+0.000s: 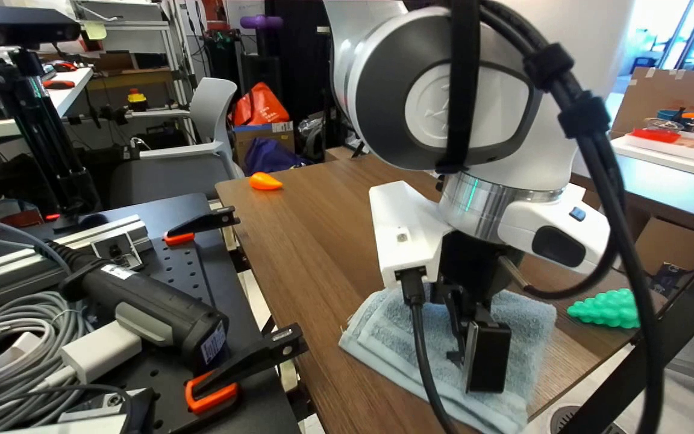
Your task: Use the cloth to wipe
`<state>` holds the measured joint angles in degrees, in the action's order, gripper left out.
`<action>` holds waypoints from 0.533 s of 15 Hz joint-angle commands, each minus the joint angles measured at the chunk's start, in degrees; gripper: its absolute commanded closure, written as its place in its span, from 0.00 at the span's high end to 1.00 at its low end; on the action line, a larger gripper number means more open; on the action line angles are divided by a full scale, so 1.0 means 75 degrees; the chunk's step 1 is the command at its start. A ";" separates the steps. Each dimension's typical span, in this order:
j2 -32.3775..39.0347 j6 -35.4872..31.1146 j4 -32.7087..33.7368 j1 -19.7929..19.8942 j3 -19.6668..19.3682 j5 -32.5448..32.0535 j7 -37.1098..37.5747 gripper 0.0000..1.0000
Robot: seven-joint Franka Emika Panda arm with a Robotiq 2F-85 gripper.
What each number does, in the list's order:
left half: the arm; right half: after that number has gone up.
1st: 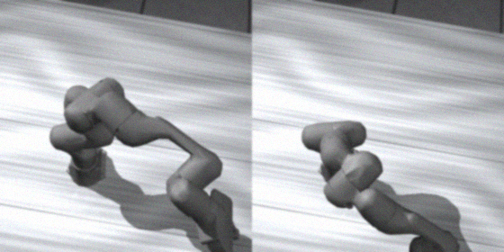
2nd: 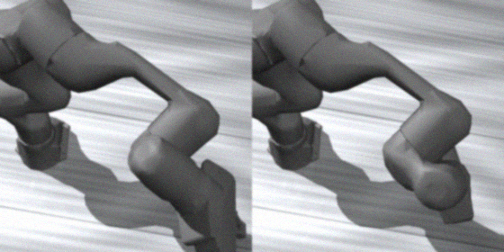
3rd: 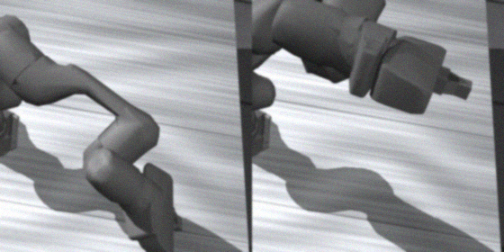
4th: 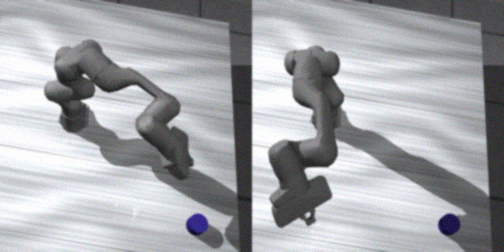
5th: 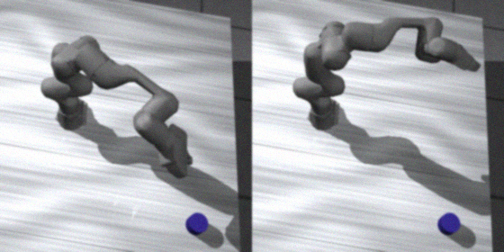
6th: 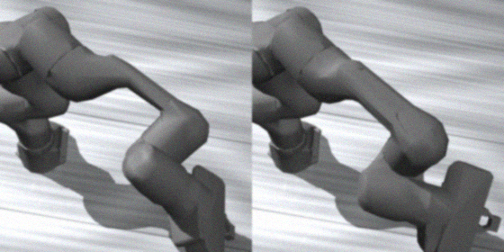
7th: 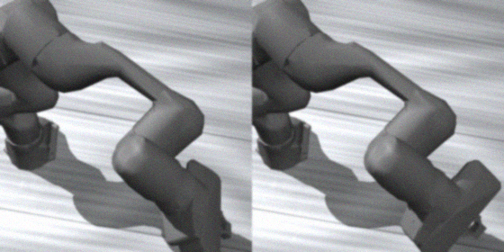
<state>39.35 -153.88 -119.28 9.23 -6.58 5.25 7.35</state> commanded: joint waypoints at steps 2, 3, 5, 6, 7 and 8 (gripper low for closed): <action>0.0377 -0.0130 0.0517 -0.0112 0.0949 0.0632 -0.0085 1.00; 0.0366 -0.0174 0.0543 -0.0220 0.1092 0.0683 -0.0057 1.00; 0.0394 -0.0354 0.0602 -0.0427 0.1305 0.0764 -0.0012 1.00; 0.0493 -0.0506 0.0747 -0.0595 0.1323 0.0779 0.0116 1.00; 0.0560 -0.0601 0.0900 -0.0768 0.1281 0.0784 0.0305 1.00; 0.0769 -0.0719 0.1208 -0.0999 0.1133 0.0765 0.0649 1.00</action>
<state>41.02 -156.54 -115.25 4.94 3.01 9.39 8.83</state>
